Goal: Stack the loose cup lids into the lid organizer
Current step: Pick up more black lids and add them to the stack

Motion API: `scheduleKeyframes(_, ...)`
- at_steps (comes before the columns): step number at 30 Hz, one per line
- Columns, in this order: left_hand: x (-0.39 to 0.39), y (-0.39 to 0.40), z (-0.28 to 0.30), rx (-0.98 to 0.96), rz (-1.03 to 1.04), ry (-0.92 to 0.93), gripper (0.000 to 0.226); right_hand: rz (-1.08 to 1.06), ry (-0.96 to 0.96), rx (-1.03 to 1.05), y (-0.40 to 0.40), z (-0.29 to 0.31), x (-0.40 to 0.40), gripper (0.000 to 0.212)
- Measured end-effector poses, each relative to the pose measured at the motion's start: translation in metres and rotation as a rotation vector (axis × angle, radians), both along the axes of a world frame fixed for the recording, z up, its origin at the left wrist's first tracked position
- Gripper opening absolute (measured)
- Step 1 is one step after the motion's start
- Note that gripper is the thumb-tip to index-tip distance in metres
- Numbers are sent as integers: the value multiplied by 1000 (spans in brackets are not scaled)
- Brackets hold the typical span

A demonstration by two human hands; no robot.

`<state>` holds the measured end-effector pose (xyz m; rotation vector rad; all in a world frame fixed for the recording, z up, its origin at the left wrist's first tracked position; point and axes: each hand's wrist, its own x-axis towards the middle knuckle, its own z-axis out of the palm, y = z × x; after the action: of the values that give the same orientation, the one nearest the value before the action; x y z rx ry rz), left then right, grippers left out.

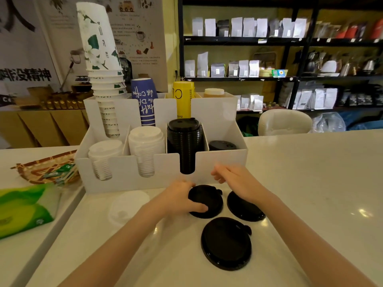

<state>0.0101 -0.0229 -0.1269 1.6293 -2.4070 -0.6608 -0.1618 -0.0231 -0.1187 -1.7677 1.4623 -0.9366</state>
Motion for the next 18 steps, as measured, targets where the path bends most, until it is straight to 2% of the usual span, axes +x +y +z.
scheduleKeyframes(6, -8, 6, -6, -49, -8, -1, 64, 31, 140, 17, 7, -10, 3, 39)
scheduleKeyframes(13, -7, 6, 2, -83, -1, 84, 62, -9, 78, -4, 10, -4, 2, 41)
scheduleKeyframes(18, -2, 9, 22, -97, 42, 154, 72, -20, 7, -70, 14, 8, 4, 40)
